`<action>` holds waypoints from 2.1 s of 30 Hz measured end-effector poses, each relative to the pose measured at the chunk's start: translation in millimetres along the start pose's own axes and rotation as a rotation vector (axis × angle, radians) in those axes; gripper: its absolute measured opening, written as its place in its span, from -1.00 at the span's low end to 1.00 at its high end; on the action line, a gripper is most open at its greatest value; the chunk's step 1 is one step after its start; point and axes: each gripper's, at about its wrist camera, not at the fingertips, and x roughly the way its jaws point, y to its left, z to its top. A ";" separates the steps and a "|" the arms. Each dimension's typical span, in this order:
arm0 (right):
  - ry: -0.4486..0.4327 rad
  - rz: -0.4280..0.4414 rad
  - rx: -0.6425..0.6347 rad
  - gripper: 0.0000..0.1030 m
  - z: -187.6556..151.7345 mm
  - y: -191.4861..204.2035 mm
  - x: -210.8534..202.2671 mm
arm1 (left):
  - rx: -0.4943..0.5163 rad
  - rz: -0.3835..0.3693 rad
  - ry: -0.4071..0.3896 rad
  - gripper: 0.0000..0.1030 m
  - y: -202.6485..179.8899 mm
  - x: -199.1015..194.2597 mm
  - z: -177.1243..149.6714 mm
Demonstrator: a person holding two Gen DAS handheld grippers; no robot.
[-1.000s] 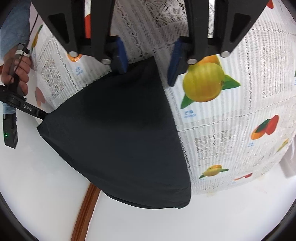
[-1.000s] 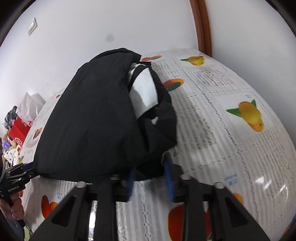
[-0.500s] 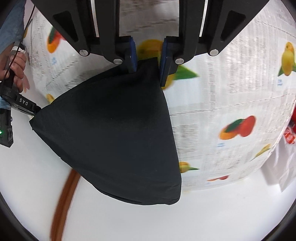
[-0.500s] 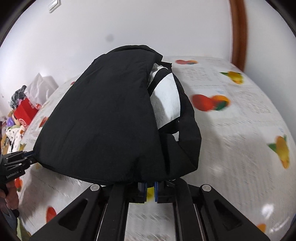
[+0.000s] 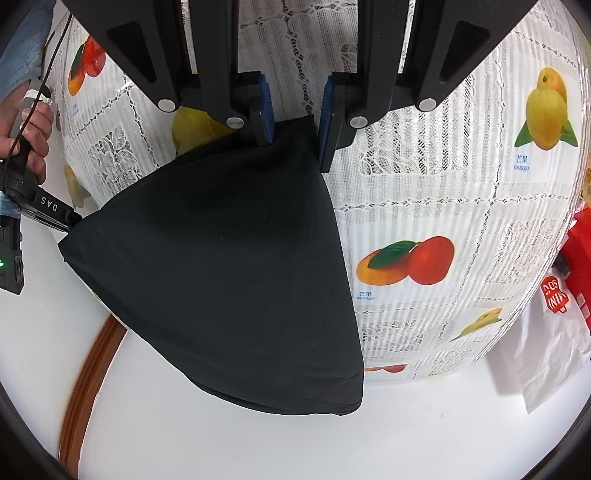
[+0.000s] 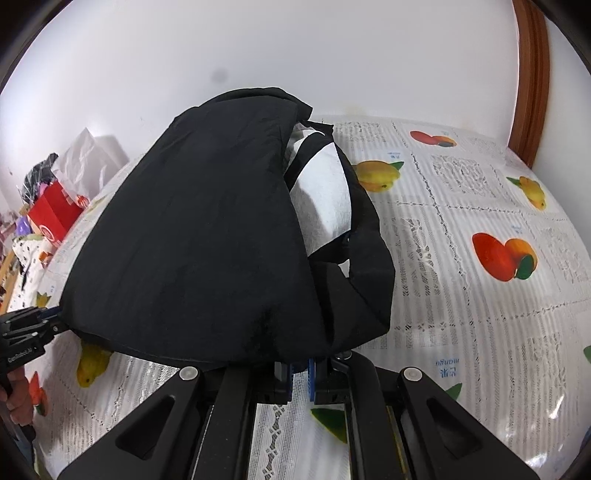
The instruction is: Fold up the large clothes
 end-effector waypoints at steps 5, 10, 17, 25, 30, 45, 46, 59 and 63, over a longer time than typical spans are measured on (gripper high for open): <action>0.008 -0.043 -0.016 -0.80 -7.9 -3.2 -11.6 | -0.010 0.004 0.006 -0.57 -0.3 3.8 4.7; -0.008 -0.045 -0.040 -0.79 -18.9 -6.5 -36.2 | -0.025 0.000 0.021 -0.55 -1.2 1.3 3.3; -0.126 0.030 -0.092 -0.51 -18.6 4.0 -79.7 | -0.053 -0.011 0.010 -0.44 6.4 -13.0 -5.2; -0.161 0.015 -0.026 -0.38 9.2 4.7 -76.8 | -0.058 -0.021 -0.062 -0.22 10.1 -43.3 -13.0; -0.140 0.036 0.020 -0.38 13.2 0.9 -60.3 | -0.058 -0.034 -0.068 -0.22 7.0 -47.1 -11.3; -0.036 -0.010 -0.005 -0.49 -0.5 3.6 -45.8 | -0.082 -0.031 -0.018 -0.22 4.7 -24.0 -2.9; -0.034 -0.020 -0.001 -0.49 -1.8 3.1 -48.2 | -0.082 -0.029 -0.020 -0.17 4.4 -25.2 -3.5; -0.037 -0.122 0.086 -0.43 -21.6 12.2 -106.3 | -0.074 0.035 -0.084 0.19 -13.7 -69.9 -23.8; -0.036 -0.145 0.111 -0.31 -36.3 22.3 -133.5 | -0.069 0.045 -0.121 0.32 -23.5 -95.6 -34.5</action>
